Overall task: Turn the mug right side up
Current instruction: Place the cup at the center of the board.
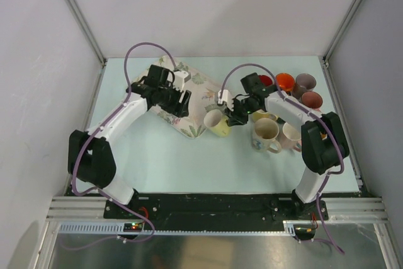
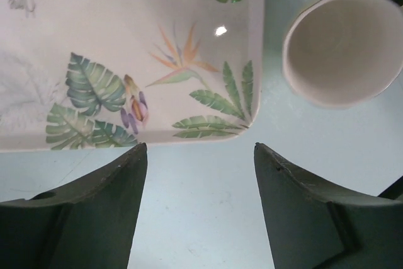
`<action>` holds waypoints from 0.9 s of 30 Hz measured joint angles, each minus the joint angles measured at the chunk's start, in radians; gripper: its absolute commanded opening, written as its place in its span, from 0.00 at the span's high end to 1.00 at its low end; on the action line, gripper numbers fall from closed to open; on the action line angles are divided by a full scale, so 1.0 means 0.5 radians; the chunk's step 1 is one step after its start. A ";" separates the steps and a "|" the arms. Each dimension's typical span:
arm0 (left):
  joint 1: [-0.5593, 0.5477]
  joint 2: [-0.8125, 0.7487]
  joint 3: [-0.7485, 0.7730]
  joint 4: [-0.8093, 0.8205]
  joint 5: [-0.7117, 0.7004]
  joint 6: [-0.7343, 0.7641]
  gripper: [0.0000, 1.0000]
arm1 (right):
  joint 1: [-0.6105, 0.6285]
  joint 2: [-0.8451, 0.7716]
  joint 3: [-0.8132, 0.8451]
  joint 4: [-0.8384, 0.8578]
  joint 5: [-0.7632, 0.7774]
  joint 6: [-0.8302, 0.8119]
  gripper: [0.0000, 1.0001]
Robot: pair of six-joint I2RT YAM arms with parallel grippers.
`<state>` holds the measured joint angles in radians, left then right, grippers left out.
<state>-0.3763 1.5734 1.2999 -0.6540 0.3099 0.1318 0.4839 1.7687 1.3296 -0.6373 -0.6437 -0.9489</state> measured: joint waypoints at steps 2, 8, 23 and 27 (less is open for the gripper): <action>0.032 0.002 0.002 0.000 -0.014 -0.023 0.28 | -0.060 -0.006 -0.045 0.008 0.008 0.022 1.00; 0.068 0.015 0.027 -0.006 -0.023 -0.060 0.29 | -0.169 -0.024 -0.099 0.034 -0.028 0.050 1.00; 0.067 0.018 0.027 -0.017 -0.021 -0.060 0.30 | -0.327 -0.064 -0.146 0.008 -0.050 -0.005 0.60; 0.067 0.018 0.027 -0.018 -0.021 -0.060 0.30 | -0.336 -0.118 -0.150 0.002 -0.034 -0.009 0.50</action>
<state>-0.3428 1.5822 1.3132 -0.6632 0.2993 0.1017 0.3161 1.7096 1.2545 -0.6365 -0.6609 -0.9535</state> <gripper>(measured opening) 0.700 0.454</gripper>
